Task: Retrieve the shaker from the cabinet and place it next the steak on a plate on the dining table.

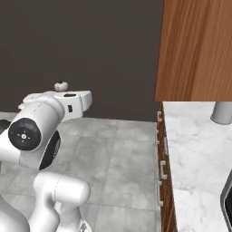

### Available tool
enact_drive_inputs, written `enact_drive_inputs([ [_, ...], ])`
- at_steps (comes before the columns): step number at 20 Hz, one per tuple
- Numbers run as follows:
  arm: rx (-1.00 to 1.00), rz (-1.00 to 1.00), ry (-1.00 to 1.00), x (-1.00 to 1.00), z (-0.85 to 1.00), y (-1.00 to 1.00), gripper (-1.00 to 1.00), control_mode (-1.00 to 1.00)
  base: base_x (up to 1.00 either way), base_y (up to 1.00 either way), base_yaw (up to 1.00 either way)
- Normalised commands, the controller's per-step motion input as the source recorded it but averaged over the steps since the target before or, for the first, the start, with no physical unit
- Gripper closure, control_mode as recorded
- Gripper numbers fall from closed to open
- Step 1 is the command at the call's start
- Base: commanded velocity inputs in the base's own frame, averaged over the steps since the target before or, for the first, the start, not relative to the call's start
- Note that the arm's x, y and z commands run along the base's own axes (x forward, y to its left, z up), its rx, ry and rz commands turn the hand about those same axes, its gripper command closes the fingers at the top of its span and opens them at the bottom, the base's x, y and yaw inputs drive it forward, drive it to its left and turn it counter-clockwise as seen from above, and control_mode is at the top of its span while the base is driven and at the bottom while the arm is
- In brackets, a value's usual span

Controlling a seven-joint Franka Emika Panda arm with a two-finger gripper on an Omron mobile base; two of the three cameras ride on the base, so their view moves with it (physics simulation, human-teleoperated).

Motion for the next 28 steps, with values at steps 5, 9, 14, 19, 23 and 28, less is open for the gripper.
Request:
enact_drive_inputs([
  [5,0.00,0.00,0.00,0.00,0.00,0.00,1.00,1.00,-0.08,0.00,0.57],
  [9,0.00,0.00,0.00,0.00,0.00,0.00,1.00,1.00,-0.01,0.00,0.58],
  [14,0.00,0.00,0.00,0.00,0.00,0.00,1.00,1.00,0.00,0.00,0.57],
  [19,0.00,0.00,0.00,0.00,0.00,0.00,1.00,1.00,0.20,-0.04,0.48],
  [23,0.00,0.00,0.00,0.00,0.00,0.00,1.00,1.00,0.77,-0.45,0.29],
  [28,0.00,0.00,0.00,0.00,0.00,0.00,1.00,1.00,0.97,-0.61,0.19],
])
